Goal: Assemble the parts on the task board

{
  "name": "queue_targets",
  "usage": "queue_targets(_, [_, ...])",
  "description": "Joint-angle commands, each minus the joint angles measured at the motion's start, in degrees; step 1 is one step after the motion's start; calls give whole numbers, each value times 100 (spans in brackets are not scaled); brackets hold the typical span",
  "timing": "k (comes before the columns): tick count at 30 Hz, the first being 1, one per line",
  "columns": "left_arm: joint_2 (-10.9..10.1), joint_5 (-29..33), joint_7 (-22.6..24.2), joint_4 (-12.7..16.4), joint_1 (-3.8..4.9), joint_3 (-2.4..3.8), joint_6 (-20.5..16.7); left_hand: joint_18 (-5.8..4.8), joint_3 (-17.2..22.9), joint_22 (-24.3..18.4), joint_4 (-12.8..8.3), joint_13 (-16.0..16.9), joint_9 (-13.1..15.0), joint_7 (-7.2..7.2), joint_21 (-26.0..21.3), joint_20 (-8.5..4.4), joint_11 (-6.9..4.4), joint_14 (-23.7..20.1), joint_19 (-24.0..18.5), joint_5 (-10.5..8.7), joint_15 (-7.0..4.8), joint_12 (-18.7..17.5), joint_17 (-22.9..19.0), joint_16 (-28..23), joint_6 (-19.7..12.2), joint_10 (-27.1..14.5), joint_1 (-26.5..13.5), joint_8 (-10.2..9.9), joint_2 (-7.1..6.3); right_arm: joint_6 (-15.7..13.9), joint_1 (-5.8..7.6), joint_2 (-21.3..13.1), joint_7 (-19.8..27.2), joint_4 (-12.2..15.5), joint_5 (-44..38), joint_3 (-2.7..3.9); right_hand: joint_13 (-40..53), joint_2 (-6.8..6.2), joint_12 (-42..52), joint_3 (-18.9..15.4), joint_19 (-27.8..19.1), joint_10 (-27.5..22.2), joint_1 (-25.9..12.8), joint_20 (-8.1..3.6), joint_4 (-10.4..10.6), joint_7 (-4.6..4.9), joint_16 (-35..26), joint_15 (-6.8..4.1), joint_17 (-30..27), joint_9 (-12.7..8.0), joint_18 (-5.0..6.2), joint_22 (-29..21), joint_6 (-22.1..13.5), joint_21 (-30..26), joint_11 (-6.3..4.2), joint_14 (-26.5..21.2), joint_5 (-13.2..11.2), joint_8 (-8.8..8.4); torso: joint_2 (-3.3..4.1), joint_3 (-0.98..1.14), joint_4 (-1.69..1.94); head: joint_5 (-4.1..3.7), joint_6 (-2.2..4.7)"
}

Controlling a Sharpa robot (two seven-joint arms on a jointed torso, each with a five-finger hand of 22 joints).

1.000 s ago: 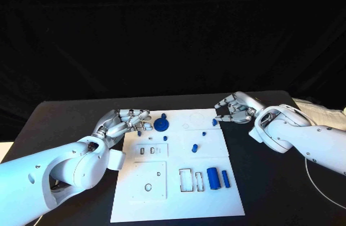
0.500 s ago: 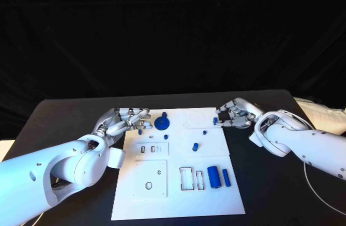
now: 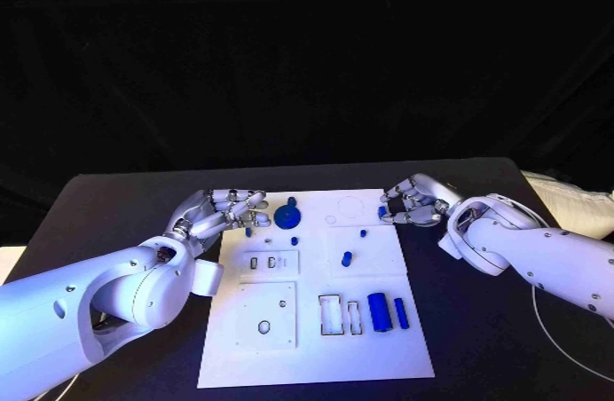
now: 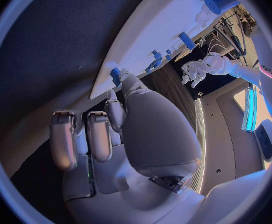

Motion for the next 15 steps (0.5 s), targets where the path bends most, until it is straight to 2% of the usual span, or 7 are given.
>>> queue_targets(1, [11,-25,67,7,1,3,93,67,3,-9,-38,-8,-5,24,-29,41,0,-16,-4,-21,18,-26,8,-21,-24,-47,69,-30,2,189,-8,25,21,-13,-28,1,-194,75,-14,59,102,36,56,-8,-19,-8,25,-14,728,9,-114,680,64,30,-51,441,-37,40,-4,-2,0,-14,-8])
queue_targets(4, [13,-25,52,6,1,3,90,67,3,-9,-38,-8,-5,24,-29,41,0,-16,-4,-21,18,-26,8,-21,-24,-47,69,-30,2,217,-8,41,3,-26,-35,1,-189,103,-12,133,101,36,96,-17,-62,-25,26,-27,733,12,-113,680,128,29,-66,441,-32,51,-4,-1,3,-41,-8])
queue_targets(15, [12,-25,49,14,1,4,67,68,25,-13,-60,-9,-5,27,-30,40,1,-12,-1,-17,16,-27,19,-33,-28,-55,98,-31,29,294,-18,106,-35,-76,-45,0,-187,132,-19,257,103,33,106,-34,-112,-46,28,-43,740,11,-114,684,225,31,-84,443,-37,59,-1,-3,4,-46,-19])
